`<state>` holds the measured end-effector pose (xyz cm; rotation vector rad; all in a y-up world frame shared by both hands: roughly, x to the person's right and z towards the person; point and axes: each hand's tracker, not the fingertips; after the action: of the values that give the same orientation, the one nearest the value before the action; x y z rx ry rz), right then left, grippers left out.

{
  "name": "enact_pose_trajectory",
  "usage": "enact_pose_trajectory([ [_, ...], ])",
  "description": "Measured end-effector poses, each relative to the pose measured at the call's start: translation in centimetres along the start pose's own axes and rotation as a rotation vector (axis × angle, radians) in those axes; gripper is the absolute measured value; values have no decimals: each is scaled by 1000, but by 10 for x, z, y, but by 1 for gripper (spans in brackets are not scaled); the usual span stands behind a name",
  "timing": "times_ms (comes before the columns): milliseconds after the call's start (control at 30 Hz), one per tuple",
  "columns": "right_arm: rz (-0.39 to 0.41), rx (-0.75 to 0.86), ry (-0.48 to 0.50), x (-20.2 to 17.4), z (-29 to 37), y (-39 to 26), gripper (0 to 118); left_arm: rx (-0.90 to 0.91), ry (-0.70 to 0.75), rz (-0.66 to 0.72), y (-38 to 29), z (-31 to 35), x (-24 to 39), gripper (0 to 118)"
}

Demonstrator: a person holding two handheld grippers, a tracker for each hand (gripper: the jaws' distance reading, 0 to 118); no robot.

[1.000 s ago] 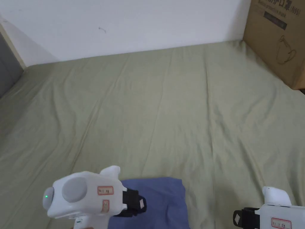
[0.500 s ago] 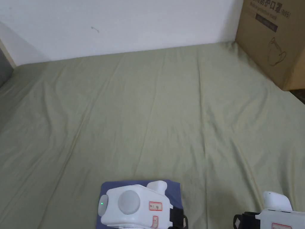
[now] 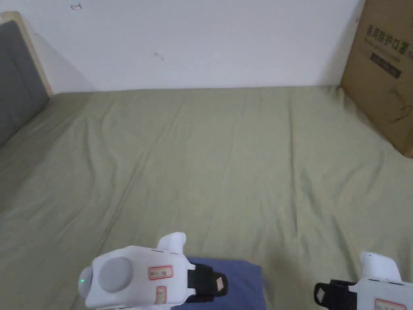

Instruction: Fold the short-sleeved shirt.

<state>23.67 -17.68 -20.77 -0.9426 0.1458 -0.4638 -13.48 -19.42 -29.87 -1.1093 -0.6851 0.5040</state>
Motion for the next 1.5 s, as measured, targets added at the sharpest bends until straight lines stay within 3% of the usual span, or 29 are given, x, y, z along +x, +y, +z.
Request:
enact_pose_trajectory([
  [267,201,-130,106,-89,-71,5,0,125,83,213,-39,70,-96,4],
  [333,153,-215,98,-93,-85,2,0,151,57,278,-50,76,-114,4],
  [400,152,-260,61,-100,-104,-4,0,164,-5,345,-59,78,-126,5],
  [433,163,-276,35,-98,-137,-13,0,158,-24,326,-61,78,-130,5],
  [500,160,-280,36,-96,-141,-14,0,159,-12,327,-64,77,-129,7],
  [567,137,-275,50,-93,-137,-13,0,163,40,302,-64,78,-131,28],
  [633,134,-281,54,-92,-137,-9,0,167,16,295,-60,77,-137,76],
  [700,152,-288,51,-93,-134,-9,0,156,-37,335,-54,71,-140,83],
  [733,161,-287,46,-93,-134,-8,0,152,-55,354,-53,68,-141,99],
  [800,174,-285,36,-93,-135,-11,0,179,-93,361,-49,62,-143,112],
  [900,178,-281,30,-92,-136,-11,0,205,-149,388,-38,45,-152,112],
  [967,173,-282,33,-94,-136,-11,0,118,-236,392,-31,25,-152,112],
  [1133,165,-289,36,-98,-133,-11,0,37,-223,353,-23,-6,-159,112],
  [1167,167,-290,33,-98,-133,-11,0,33,-364,267,-16,-17,-156,112],
  [1233,178,-292,26,-98,-133,-11,0,-23,-453,271,-11,-30,-156,109],
  [1267,184,-292,21,-97,-133,-11,0,-33,-459,274,-9,-33,-156,102],
  [1300,192,-290,13,-97,-133,-11,0,-30,-443,270,-7,-34,-154,84],
  [1333,199,-289,8,-99,-138,-10,0,-39,-375,223,-5,-34,-153,35],
  [1367,202,-288,4,-99,-139,-10,0,-41,-267,181,-4,-36,-155,28],
  [1400,199,-289,10,-100,-139,-10,0,-45,-218,157,-4,-39,-163,28],
  [1433,188,-293,18,-98,-141,-9,0,-69,-364,250,-7,-40,-169,27],
  [1500,189,-287,10,-112,-129,-8,0,-47,-414,280,-6,-33,-171,27],
])
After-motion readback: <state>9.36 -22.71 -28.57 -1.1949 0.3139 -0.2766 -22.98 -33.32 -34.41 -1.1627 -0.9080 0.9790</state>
